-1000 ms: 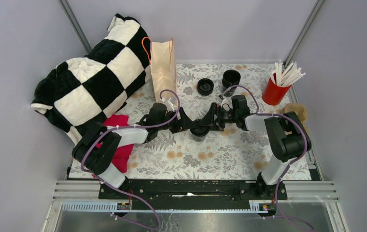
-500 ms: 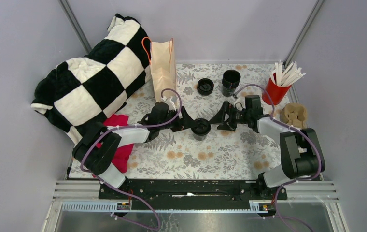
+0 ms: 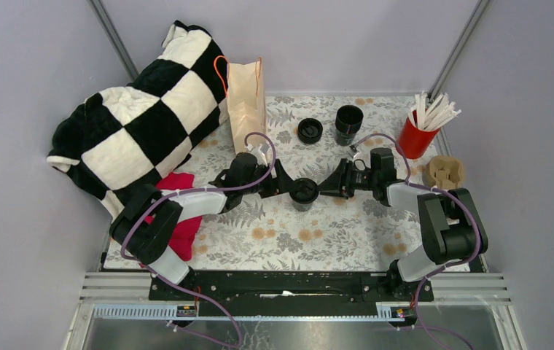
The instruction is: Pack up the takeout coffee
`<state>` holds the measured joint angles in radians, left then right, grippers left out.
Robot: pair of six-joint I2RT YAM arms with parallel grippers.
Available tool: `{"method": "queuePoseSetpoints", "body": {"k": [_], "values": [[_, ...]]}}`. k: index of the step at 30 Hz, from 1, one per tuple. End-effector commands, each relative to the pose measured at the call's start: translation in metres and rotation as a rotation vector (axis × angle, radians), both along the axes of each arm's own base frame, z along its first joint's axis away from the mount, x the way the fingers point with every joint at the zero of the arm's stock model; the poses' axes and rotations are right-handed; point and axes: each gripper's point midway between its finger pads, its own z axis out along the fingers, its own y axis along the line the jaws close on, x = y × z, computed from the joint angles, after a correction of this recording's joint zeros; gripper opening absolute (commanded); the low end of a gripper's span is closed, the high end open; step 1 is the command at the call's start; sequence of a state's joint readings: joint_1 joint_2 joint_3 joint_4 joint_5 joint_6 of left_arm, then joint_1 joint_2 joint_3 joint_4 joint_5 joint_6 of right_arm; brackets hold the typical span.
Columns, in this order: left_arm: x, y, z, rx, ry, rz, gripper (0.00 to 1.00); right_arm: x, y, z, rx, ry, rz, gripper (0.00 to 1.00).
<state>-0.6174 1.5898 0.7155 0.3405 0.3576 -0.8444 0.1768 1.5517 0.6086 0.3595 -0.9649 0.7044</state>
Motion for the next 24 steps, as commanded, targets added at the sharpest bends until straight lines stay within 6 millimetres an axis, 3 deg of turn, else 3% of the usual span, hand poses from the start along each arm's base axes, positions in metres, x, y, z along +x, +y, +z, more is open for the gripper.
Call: {"method": "queuePoseSetpoints", "body": {"k": [1,12,17,24], "values": [[-0.027,0.043,-0.074,0.291,0.148,0.033,0.75,0.003,0.009,0.014,0.051,-0.038,0.029,0.45],[-0.031,0.042,-0.080,0.306,0.163,0.029,0.74,-0.003,0.012,-0.009,0.023,0.058,0.002,0.29],[-0.033,0.042,-0.079,0.302,0.161,0.025,0.73,-0.009,0.009,-0.004,-0.007,0.063,0.015,0.42],[-0.034,0.038,-0.078,0.298,0.161,0.018,0.73,-0.017,0.011,0.014,0.012,0.071,0.024,0.41]]}}
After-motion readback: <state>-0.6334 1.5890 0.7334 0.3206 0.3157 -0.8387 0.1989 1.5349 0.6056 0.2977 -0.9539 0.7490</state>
